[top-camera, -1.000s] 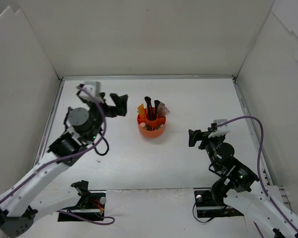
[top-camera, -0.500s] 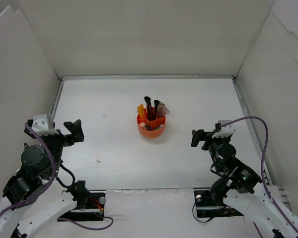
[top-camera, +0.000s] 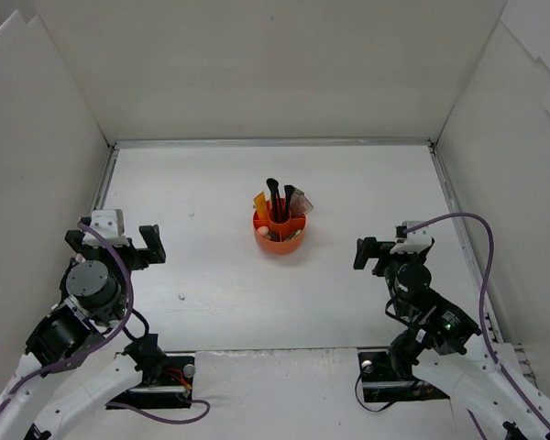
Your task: Organize the makeup
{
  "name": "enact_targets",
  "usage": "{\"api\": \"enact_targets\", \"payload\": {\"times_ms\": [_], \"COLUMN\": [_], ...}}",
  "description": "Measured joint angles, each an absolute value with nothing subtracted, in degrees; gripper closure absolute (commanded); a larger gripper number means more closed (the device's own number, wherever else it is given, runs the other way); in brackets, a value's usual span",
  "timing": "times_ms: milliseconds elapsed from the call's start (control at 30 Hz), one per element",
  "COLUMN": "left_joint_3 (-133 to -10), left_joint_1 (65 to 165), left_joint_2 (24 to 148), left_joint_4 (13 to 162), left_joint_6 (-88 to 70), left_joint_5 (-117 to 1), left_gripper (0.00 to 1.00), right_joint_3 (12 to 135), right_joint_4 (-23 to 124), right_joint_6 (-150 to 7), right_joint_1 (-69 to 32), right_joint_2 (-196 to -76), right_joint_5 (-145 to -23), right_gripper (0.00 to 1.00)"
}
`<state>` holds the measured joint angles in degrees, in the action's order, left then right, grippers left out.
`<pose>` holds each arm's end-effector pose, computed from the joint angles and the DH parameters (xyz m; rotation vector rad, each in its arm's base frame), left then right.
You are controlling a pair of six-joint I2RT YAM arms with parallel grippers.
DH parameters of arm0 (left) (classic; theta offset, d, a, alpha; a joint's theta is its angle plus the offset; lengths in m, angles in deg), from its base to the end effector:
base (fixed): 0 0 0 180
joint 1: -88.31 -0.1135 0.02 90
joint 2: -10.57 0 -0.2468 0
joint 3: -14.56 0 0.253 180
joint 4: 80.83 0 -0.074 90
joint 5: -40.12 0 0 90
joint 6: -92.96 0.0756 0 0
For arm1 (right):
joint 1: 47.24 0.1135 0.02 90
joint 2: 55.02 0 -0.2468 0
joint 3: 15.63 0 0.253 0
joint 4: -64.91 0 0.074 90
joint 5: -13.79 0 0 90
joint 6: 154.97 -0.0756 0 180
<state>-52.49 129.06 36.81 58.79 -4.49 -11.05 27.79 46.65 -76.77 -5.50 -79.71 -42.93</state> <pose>0.1241 -0.0444 0.3890 -0.0793 1.5645 -0.1324 0.1564 0.0839 0.2990 0.0493 1.5700 0.2817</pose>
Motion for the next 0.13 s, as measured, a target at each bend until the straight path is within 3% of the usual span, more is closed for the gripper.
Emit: {"api": "enact_targets", "payload": {"times_ms": [133], "left_joint_3": [-52.5], "left_joint_1": [129.1], "left_joint_2": [38.2], "left_joint_4": [58.8], "left_joint_6": [-4.5], "left_joint_5": [-11.0], "left_gripper": [0.00], "right_joint_3": [27.8], "right_joint_4": [46.6], "right_joint_6": [-76.8], "right_joint_1": [-5.5], "right_joint_2": [-79.7], "right_joint_5": [-42.7], "right_gripper": [0.02]}}
